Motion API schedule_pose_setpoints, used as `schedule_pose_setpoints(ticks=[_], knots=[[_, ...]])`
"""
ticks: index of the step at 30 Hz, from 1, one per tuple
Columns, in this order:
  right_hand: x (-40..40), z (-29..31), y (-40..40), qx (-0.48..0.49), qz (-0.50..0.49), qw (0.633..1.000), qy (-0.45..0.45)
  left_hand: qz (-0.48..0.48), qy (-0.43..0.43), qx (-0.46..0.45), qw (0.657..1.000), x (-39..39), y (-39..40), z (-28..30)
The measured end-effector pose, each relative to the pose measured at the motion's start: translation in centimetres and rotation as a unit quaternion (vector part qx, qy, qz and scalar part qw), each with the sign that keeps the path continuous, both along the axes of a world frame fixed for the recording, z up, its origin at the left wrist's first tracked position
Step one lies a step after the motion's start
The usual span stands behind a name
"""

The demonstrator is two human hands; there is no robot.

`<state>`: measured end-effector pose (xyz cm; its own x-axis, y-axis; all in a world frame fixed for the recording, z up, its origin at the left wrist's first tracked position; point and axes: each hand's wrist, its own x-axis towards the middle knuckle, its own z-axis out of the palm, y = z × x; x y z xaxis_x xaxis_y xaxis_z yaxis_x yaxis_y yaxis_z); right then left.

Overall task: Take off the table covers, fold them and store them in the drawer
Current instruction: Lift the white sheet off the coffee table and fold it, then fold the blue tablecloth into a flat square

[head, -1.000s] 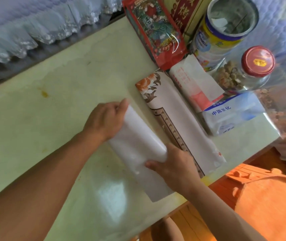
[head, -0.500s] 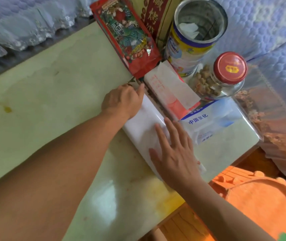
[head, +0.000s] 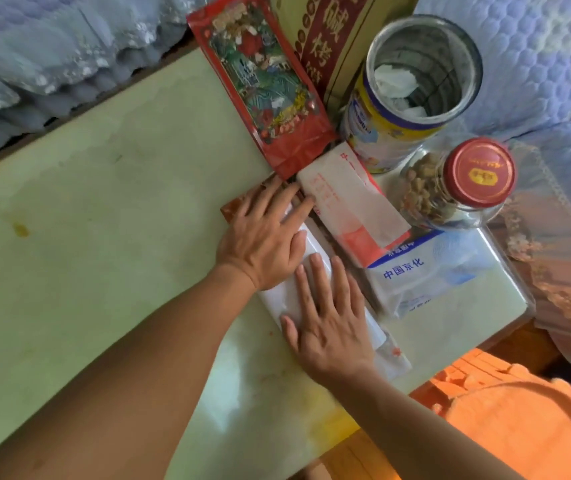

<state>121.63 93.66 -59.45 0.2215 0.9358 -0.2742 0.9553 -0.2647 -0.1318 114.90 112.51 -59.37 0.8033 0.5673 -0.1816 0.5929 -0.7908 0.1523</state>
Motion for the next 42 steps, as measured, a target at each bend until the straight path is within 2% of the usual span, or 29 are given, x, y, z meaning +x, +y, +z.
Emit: schedule_pose_setpoints(ticks=[5,9,11,13,16,18,20,24,29,33,36,40,42], knots=[[0.1,-1.0,-0.2,-0.001,-0.002,1.000,0.011,0.000,-0.011,-0.006,1.000,-0.3,0.0,-0.9],[0.1,-1.0,-0.2,-0.012,-0.016,1.000,0.019,0.016,0.030,0.025,0.999,0.4,-0.8,0.1],[0.1,-0.9,-0.3,-0.020,-0.011,0.999,0.022,0.082,0.051,0.029,0.995,-0.7,-2.5,1.5],[0.3,-0.5,-0.3,-0.059,-0.015,0.998,0.023,0.162,0.053,-0.022,0.985,-3.8,-6.0,3.3],[0.4,1.7,0.5,-0.115,-0.019,0.992,0.042,0.251,0.105,-0.146,0.951,-11.6,-12.2,7.8],[0.2,4.0,1.3,-0.138,-0.027,0.988,0.062,0.289,0.185,-0.233,0.910,-16.7,-15.4,10.9],[-0.3,6.4,1.8,-0.159,-0.044,0.983,0.081,0.347,0.213,-0.277,0.870,-21.1,-17.6,13.3],[-2.5,11.8,0.5,-0.184,-0.058,0.974,0.118,0.447,0.179,-0.322,0.815,-28.1,-21.0,17.4],[-7.1,17.1,-6.9,-0.236,-0.035,0.966,0.102,0.504,0.094,-0.317,0.798,-34.0,-27.3,22.8],[-13.6,21.4,-13.3,-0.242,0.029,0.967,0.081,0.519,0.060,-0.298,0.799,-39.2,-34.8,26.7],[-21.5,25.5,-17.4,-0.228,0.118,0.963,0.081,0.537,0.026,-0.281,0.795,-44.9,-42.1,30.2],[-38.3,33.7,-21.5,-0.195,0.298,0.929,0.102,0.600,-0.037,-0.231,0.765,-55.8,-53.0,37.5],[-47.8,39.0,-23.9,-0.157,0.377,0.904,0.128,0.654,-0.069,-0.187,0.730,-62.1,-57.9,42.3]])
